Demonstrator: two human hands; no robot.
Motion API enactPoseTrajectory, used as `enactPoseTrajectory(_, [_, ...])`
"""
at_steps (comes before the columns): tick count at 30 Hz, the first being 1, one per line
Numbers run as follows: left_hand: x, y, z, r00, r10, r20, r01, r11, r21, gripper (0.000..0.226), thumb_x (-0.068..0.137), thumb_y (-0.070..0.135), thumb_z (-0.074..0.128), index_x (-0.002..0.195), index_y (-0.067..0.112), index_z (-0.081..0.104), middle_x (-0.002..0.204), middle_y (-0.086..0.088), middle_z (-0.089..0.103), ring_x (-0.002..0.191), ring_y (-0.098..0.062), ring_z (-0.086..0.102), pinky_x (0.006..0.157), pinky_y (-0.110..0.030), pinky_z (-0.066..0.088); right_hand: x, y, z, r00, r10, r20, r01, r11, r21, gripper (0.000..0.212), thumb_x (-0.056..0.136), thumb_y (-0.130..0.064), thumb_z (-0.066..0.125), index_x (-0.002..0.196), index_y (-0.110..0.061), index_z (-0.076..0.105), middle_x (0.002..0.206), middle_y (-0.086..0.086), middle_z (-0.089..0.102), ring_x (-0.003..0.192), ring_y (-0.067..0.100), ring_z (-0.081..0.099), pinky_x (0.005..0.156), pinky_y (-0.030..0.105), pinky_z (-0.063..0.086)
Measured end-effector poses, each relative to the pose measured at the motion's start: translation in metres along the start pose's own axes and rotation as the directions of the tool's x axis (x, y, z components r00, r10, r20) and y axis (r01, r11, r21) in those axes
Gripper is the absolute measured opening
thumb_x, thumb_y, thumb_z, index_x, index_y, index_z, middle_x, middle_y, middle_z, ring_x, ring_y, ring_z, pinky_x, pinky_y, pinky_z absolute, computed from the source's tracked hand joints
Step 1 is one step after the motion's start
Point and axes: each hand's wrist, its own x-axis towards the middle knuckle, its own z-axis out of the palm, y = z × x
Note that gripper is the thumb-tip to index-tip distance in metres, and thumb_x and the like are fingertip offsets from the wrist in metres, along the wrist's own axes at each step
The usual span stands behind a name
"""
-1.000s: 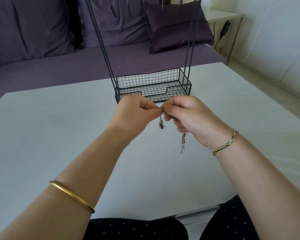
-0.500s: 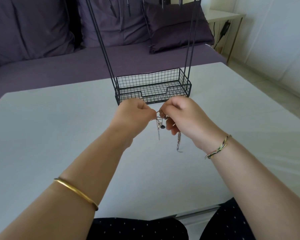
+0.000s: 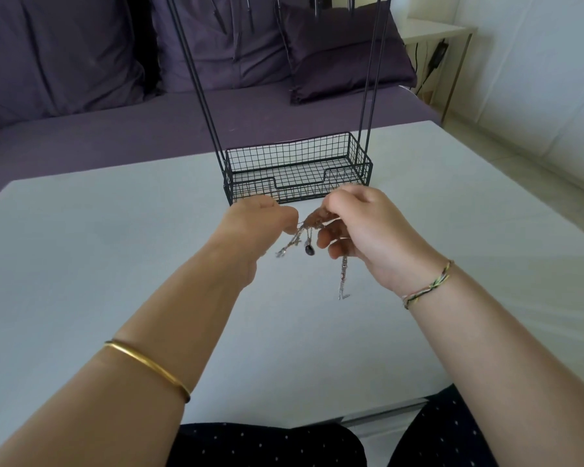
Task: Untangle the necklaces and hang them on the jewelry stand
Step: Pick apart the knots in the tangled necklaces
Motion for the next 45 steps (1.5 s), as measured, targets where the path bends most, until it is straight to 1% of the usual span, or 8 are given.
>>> enactPoseTrajectory(4, [0.000,0.000,0.004,0.989,-0.129,0.067,0.138,0.977,-0.162,0.014,0.078,0.011,0.059,0.065,0.015,0.056,0.070,0.003,0.051,0.064,-0.012,0.047,0.069,-0.028,0.043,0.003,-0.003,-0.001,0.988,0.153,0.033,-0.156,0.956,0.249,0.022,0.084,-0.005,0.036,0.064,-0.011,0.043,0.071,0.009,0.055,0.045,0.015,0.042,0.043,0.022,0.033])
enactPoseTrajectory(12, [-0.001,0.001,0.007,0.963,-0.202,0.181,0.265,0.844,-0.467,0.019,0.083,0.008,0.045,0.066,0.011,0.052,0.059,0.000,0.054,0.050,-0.010,0.043,0.046,-0.020,0.036,0.003,-0.001,0.000,0.964,0.223,0.143,-0.231,0.972,0.038,0.030,0.089,-0.018,0.052,0.061,-0.014,0.043,0.057,0.002,0.044,0.045,0.013,0.036,0.042,0.021,0.027])
enactPoseTrajectory(19, [0.000,0.000,0.011,0.966,-0.202,0.160,0.256,0.832,-0.492,0.021,0.086,0.000,0.046,0.067,0.008,0.053,0.062,-0.001,0.055,0.049,-0.008,0.041,0.037,-0.014,0.036,0.005,0.000,-0.004,0.982,0.184,-0.042,-0.179,0.979,0.102,0.016,0.086,-0.013,0.054,0.071,-0.016,0.051,0.074,0.002,0.055,0.052,0.013,0.051,0.043,0.020,0.038])
enactPoseTrajectory(26, [-0.007,0.005,0.008,0.931,-0.121,0.346,0.336,0.659,-0.674,0.020,0.084,-0.002,0.034,0.077,0.010,0.048,0.061,0.000,0.047,0.044,-0.008,0.035,0.040,-0.014,0.030,0.010,0.003,-0.009,0.945,0.326,-0.043,-0.252,0.802,0.541,0.030,0.089,-0.015,0.054,0.061,-0.015,0.042,0.054,0.000,0.057,0.042,0.010,0.046,0.038,0.016,0.026])
enactPoseTrajectory(28, [-0.008,0.006,0.008,0.933,-0.116,0.341,0.320,0.704,-0.635,0.017,0.082,0.001,0.036,0.083,0.008,0.051,0.059,0.000,0.044,0.045,-0.009,0.035,0.040,-0.013,0.030,0.011,0.005,-0.009,0.944,0.328,-0.027,-0.254,0.779,0.573,0.029,0.090,-0.017,0.055,0.063,-0.015,0.043,0.051,-0.001,0.056,0.042,0.009,0.043,0.037,0.016,0.024])
enactPoseTrajectory(31, [-0.008,0.003,0.012,0.947,-0.145,0.288,0.258,0.875,-0.410,0.014,0.083,0.002,0.045,0.080,0.009,0.057,0.054,0.003,0.039,0.042,-0.007,0.033,0.038,-0.012,0.028,0.012,0.006,-0.008,0.956,0.293,0.005,-0.252,0.813,0.525,0.027,0.091,-0.020,0.056,0.066,-0.015,0.048,0.052,-0.003,0.054,0.043,0.008,0.040,0.036,0.015,0.024])
enactPoseTrajectory(36, [-0.007,-0.003,0.019,0.980,-0.125,0.153,0.149,0.976,-0.157,0.020,0.088,0.009,0.056,0.069,0.014,0.054,0.056,0.002,0.043,0.042,-0.008,0.039,0.037,-0.013,0.032,0.009,0.006,-0.005,0.966,0.251,0.058,-0.255,0.906,0.338,0.020,0.088,-0.015,0.059,0.068,-0.016,0.053,0.053,-0.004,0.046,0.047,0.009,0.034,0.038,0.017,0.024])
enactPoseTrajectory(45, [-0.009,-0.001,0.017,0.976,-0.160,0.147,0.200,0.926,-0.319,0.014,0.092,0.011,0.046,0.084,0.011,0.058,0.052,0.001,0.055,0.040,-0.011,0.050,0.039,-0.015,0.038,0.005,0.012,-0.006,0.998,-0.034,-0.061,0.016,0.959,-0.282,0.007,0.079,-0.006,0.061,0.074,-0.006,0.067,0.045,-0.006,0.048,0.035,0.004,0.040,0.036,0.014,0.030])
